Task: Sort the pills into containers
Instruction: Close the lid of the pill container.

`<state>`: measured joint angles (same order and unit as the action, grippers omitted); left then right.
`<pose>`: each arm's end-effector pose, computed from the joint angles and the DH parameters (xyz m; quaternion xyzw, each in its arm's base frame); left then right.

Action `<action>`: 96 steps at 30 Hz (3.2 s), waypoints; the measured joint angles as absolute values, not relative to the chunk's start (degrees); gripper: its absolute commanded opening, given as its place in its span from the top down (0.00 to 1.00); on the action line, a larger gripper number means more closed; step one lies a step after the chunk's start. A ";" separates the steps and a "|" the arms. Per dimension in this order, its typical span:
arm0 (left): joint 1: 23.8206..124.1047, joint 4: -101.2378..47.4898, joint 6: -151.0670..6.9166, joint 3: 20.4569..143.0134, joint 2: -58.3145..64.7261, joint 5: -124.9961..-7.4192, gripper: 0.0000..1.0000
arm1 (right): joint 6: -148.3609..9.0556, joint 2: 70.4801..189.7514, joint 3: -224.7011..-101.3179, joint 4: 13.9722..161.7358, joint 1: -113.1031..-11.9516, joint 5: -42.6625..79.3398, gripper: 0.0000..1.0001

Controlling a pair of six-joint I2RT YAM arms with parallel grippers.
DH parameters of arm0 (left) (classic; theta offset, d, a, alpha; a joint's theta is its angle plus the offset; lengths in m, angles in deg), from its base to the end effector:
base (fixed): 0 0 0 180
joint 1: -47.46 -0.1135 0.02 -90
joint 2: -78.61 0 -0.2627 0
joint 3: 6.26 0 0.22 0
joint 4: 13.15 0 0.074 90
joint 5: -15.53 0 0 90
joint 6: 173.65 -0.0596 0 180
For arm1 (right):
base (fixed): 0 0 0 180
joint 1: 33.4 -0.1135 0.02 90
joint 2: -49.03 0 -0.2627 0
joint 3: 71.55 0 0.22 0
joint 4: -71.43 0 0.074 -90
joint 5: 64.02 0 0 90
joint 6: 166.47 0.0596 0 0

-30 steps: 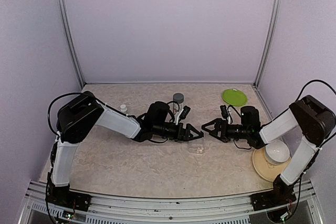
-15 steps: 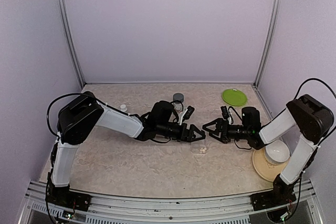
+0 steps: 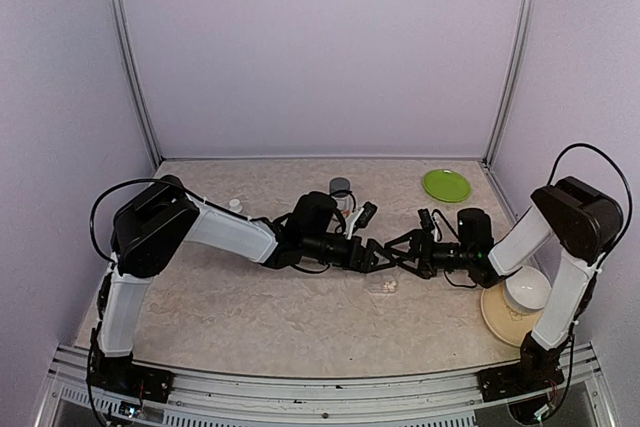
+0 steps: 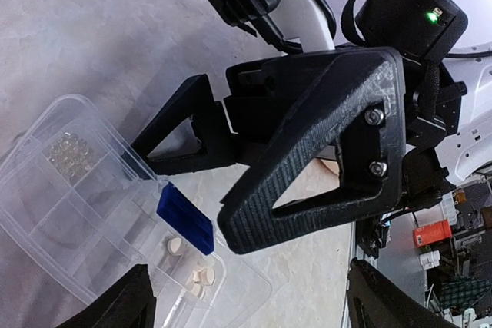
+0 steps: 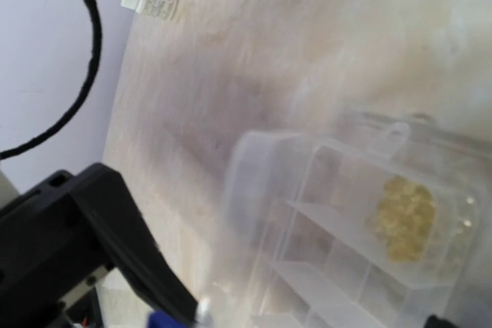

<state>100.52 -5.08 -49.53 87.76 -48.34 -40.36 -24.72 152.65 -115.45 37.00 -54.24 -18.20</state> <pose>0.2584 -0.3993 0.1520 0.2883 0.7687 -0.5339 0.2023 0.2640 0.1450 0.1290 0.0146 0.8081 0.5496 0.2116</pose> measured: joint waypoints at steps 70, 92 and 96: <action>101.31 -6.26 -50.75 90.49 -52.04 -40.01 0.20 | -32.76 141.70 -123.63 64.12 -59.92 -13.00 0.00; 101.31 -6.26 -50.73 90.49 -52.04 -40.03 0.21 | -38.97 140.41 -123.82 72.38 -60.01 -7.60 0.00; 101.31 -6.19 -50.92 90.32 -52.04 -39.90 0.21 | -38.73 143.01 -123.82 70.96 -60.01 -7.58 0.00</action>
